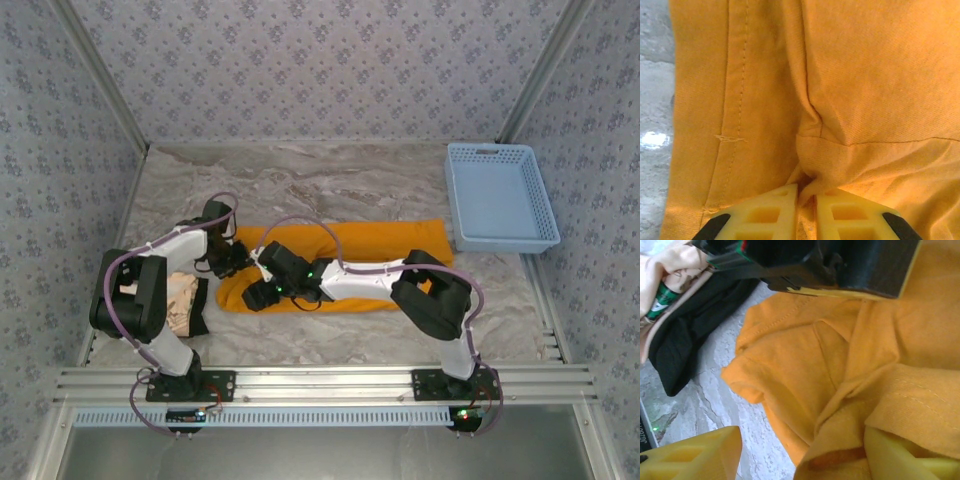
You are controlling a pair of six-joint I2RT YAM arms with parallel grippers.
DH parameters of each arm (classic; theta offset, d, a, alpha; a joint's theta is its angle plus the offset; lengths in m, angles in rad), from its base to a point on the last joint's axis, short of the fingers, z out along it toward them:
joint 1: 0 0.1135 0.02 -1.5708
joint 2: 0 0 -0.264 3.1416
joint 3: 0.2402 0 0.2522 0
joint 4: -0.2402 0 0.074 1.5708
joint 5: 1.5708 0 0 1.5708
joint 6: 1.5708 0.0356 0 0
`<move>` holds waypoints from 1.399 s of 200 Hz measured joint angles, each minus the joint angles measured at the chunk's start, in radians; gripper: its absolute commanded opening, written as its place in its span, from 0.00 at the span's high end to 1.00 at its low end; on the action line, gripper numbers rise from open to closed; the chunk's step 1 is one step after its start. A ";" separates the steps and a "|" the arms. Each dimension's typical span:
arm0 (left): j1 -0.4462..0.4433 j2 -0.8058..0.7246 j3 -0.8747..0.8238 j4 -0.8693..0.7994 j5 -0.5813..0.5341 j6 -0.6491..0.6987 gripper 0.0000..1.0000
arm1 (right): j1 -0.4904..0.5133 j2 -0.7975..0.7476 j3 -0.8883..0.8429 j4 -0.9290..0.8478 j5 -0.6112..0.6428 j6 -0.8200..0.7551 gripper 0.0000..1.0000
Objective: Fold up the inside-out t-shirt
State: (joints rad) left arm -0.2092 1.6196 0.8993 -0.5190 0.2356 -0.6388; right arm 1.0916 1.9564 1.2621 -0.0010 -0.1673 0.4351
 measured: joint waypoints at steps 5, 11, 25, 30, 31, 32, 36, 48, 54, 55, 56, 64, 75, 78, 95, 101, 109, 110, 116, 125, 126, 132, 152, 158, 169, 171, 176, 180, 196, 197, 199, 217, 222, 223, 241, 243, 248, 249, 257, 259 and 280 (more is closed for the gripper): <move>0.002 0.000 0.000 0.000 0.000 0.000 0.83 | 0.000 0.002 0.000 0.008 -0.013 -0.004 0.35; 0.003 0.000 -0.001 0.000 0.000 0.000 0.83 | -0.001 0.003 -0.001 0.019 -0.033 -0.012 0.36; 0.009 0.000 -0.006 0.005 0.001 0.000 0.83 | 0.001 0.003 -0.002 0.043 -0.091 -0.038 0.36; 0.012 0.000 -0.008 0.005 0.001 0.000 0.83 | 0.003 0.003 -0.002 0.049 -0.108 -0.045 0.36; 0.012 0.000 -0.009 0.005 0.001 0.000 0.83 | 0.004 0.003 -0.002 0.051 -0.115 -0.051 0.36; 0.013 0.000 -0.009 0.006 0.001 0.000 0.83 | 0.005 0.003 -0.002 0.052 -0.119 -0.053 0.36; 0.014 0.000 -0.011 0.006 0.001 0.000 0.83 | 0.007 0.003 -0.002 0.055 -0.136 -0.063 0.36; 0.020 0.000 -0.014 0.007 0.003 0.001 0.82 | 0.020 0.003 -0.002 0.050 -0.184 -0.101 0.37; 0.024 0.000 -0.014 0.007 0.004 0.001 0.82 | 0.028 0.003 -0.001 0.040 -0.209 -0.121 0.37; 0.024 0.000 -0.014 0.007 0.004 0.001 0.82 | 0.030 0.003 -0.001 0.036 -0.215 -0.125 0.37; 0.025 0.000 -0.014 0.007 0.004 0.001 0.82 | 0.031 0.003 -0.001 0.035 -0.218 -0.127 0.38; 0.031 0.000 -0.014 0.008 0.003 0.002 0.82 | 0.043 0.002 -0.001 0.015 -0.256 -0.156 0.38; 0.041 0.000 -0.014 0.008 0.004 0.002 0.82 | 0.060 0.002 -0.001 -0.012 -0.300 -0.191 0.38; 0.044 0.000 -0.014 0.008 0.004 0.003 0.82 | 0.063 0.001 -0.001 -0.021 -0.309 -0.200 0.38; 0.060 0.000 -0.014 0.008 0.008 0.010 0.81 | 0.085 -0.019 -0.004 -0.077 -0.341 -0.255 0.37; 0.066 0.000 -0.014 0.008 0.007 0.013 0.80 | 0.089 -0.034 -0.008 -0.097 -0.339 -0.269 0.37; 0.070 0.000 -0.014 0.008 0.007 0.013 0.80 | 0.090 -0.061 -0.015 -0.123 -0.319 -0.280 0.37; 0.070 0.000 -0.014 0.008 0.007 0.013 0.80 | 0.090 -0.064 -0.016 -0.125 -0.318 -0.281 0.37; 0.072 0.000 -0.014 0.008 0.008 0.013 0.80 | 0.087 -0.090 -0.022 -0.143 -0.290 -0.287 0.37; 0.075 0.000 -0.014 0.007 0.007 0.013 0.80 | 0.079 -0.126 -0.031 -0.160 -0.240 -0.291 0.38; 0.075 0.000 -0.014 0.007 0.007 0.013 0.80 | 0.077 -0.132 -0.032 -0.161 -0.230 -0.292 0.38; 0.075 0.000 -0.014 0.007 0.007 0.013 0.80 | 0.071 -0.156 -0.037 -0.168 -0.192 -0.294 0.38; 0.073 0.000 -0.013 0.004 0.008 0.017 0.80 | 0.043 -0.211 -0.044 -0.186 -0.081 -0.317 0.41; 0.071 0.000 -0.012 0.001 0.008 0.018 0.80 | 0.034 -0.215 -0.043 -0.192 -0.060 -0.323 0.42; 0.069 -0.001 -0.012 -0.002 0.008 0.020 0.80 | 0.022 -0.211 -0.036 -0.212 -0.029 -0.333 0.42; 0.069 -0.001 -0.012 -0.002 0.007 0.020 0.80 | 0.019 -0.209 -0.034 -0.215 -0.024 -0.336 0.42; 0.066 -0.002 -0.012 -0.001 0.007 0.021 0.80 | 0.016 -0.203 -0.032 -0.221 -0.013 -0.340 0.42; 0.064 -0.002 -0.012 -0.002 0.006 0.021 0.80 | 0.016 -0.196 -0.029 -0.222 -0.004 -0.344 0.42; 0.062 -0.001 -0.012 -0.001 0.007 0.020 0.80 | 0.023 -0.161 -0.013 -0.222 0.017 -0.355 0.43; 0.062 -0.002 -0.012 -0.001 0.006 0.020 0.80 | 0.024 -0.156 -0.011 -0.222 0.019 -0.355 0.43; 0.061 -0.002 -0.012 -0.001 0.006 0.020 0.80 | 0.025 -0.151 -0.009 -0.222 0.021 -0.356 0.44; 0.056 -0.002 -0.012 0.000 0.003 0.020 0.80 | 0.043 -0.085 0.037 -0.229 0.034 -0.364 0.46; 0.053 -0.002 -0.012 -0.001 0.003 0.020 0.80 | 0.048 -0.066 0.050 -0.229 0.040 -0.364 0.46; 0.053 -0.001 -0.012 -0.001 0.003 0.020 0.80 | 0.050 -0.062 0.053 -0.229 0.041 -0.364 0.46; 0.050 -0.002 -0.010 -0.002 0.003 0.020 0.79 | 0.068 -0.012 0.084 -0.229 0.077 -0.346 0.41; 0.050 -0.002 -0.009 -0.002 0.003 0.020 0.79 | 0.069 -0.009 0.085 -0.230 0.081 -0.346 0.40; 0.050 -0.002 -0.007 -0.003 0.003 0.020 0.79 | 0.072 0.001 0.092 -0.232 0.097 -0.333 0.38; 0.050 -0.002 -0.007 -0.003 0.003 0.020 0.79 | 0.073 0.004 0.094 -0.232 0.103 -0.332 0.38; 0.049 -0.002 -0.005 -0.003 0.003 0.020 0.79 | 0.076 0.016 0.104 -0.240 0.128 -0.316 0.38; 0.049 -0.002 -0.005 -0.003 0.003 0.020 0.79 | 0.076 0.018 0.106 -0.240 0.134 -0.311 0.37; 0.049 -0.002 0.002 -0.004 0.003 0.020 0.78 | 0.063 0.034 0.128 -0.255 0.180 -0.254 0.37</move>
State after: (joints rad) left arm -0.1600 1.6176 0.9009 -0.5228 0.2386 -0.6186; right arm 1.1549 1.9900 1.3899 -0.2558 0.0128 0.1810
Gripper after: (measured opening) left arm 0.211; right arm 0.629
